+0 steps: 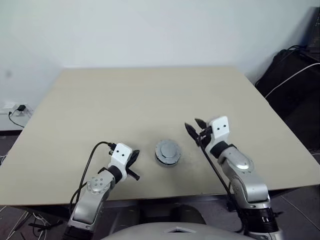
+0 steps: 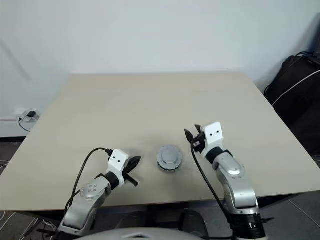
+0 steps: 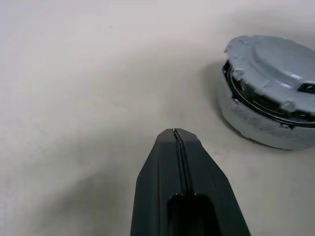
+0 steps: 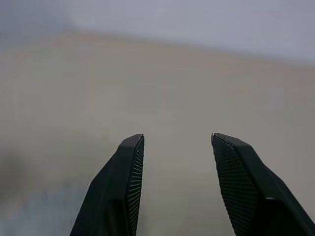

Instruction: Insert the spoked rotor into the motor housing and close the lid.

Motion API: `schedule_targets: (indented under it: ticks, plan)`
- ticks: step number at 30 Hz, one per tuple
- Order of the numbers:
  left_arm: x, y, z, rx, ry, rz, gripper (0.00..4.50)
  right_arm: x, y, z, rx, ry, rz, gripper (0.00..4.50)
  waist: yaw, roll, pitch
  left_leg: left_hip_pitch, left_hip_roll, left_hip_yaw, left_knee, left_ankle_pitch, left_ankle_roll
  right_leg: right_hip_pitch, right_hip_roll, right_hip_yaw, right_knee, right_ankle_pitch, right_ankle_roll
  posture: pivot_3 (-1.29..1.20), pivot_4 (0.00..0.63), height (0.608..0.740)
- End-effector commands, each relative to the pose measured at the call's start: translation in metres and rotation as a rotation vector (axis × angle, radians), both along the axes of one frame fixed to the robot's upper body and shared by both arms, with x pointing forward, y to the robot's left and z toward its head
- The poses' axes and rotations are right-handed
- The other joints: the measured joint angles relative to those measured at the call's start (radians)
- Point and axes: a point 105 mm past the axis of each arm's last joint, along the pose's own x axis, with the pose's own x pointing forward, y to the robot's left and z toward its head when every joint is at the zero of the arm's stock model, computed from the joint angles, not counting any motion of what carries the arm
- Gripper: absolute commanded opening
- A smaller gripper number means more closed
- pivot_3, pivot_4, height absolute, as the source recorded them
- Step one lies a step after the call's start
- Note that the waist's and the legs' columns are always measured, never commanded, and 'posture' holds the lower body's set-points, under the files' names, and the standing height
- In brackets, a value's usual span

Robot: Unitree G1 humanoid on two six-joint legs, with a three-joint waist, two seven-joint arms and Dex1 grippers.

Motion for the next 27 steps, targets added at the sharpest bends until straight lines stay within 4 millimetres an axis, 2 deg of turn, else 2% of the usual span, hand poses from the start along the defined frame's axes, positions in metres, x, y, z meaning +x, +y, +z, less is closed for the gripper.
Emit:
schedule_targets:
  ticks: [1,11,14,19,27]
  plan:
    - [0.004,-0.002,0.006,0.0,-0.038,-0.006,0.0,-0.011,0.016,-0.006,-0.016,0.053,0.111,2.32,-0.002,0.001,0.0,0.0,0.0,0.0,0.0,0.0,0.0,0.0,0.0,0.0,0.0,0.0,0.0,0.0,0.0,0.74]
    - [0.002,-0.001,0.003,-0.003,-0.025,-0.001,0.0,-0.027,0.033,-0.031,-0.024,0.163,0.268,2.32,0.001,0.0,0.001,0.0,0.0,0.0,0.001,-0.002,0.003,0.001,0.0,0.0,0.0,0.0,0.001,0.0,0.0,0.74]
    - [0.002,0.0,0.002,-0.004,-0.023,0.001,0.0,-0.028,0.041,-0.036,-0.04,0.166,0.313,2.86,0.001,0.0,0.001,0.0,0.0,0.0,0.001,-0.001,0.001,0.0,0.0,-0.001,0.0,0.0,0.001,0.0,0.0,0.74]
    - [0.001,0.001,0.002,-0.003,-0.02,0.005,0.0,-0.02,0.05,-0.038,-0.064,0.146,0.328,4.46,0.001,0.0,0.001,0.0,0.0,0.0,0.001,-0.001,0.002,0.0,0.0,0.0,0.0,0.0,0.001,0.0,0.0,0.74]
    - [0.001,0.002,0.002,-0.005,-0.02,0.013,0.0,-0.013,0.058,-0.043,-0.087,0.141,0.36,4.46,0.003,0.0,0.001,0.0,0.0,0.0,0.001,-0.001,0.001,0.0,0.0,-0.001,0.0,0.0,0.001,0.0,0.0,0.74]
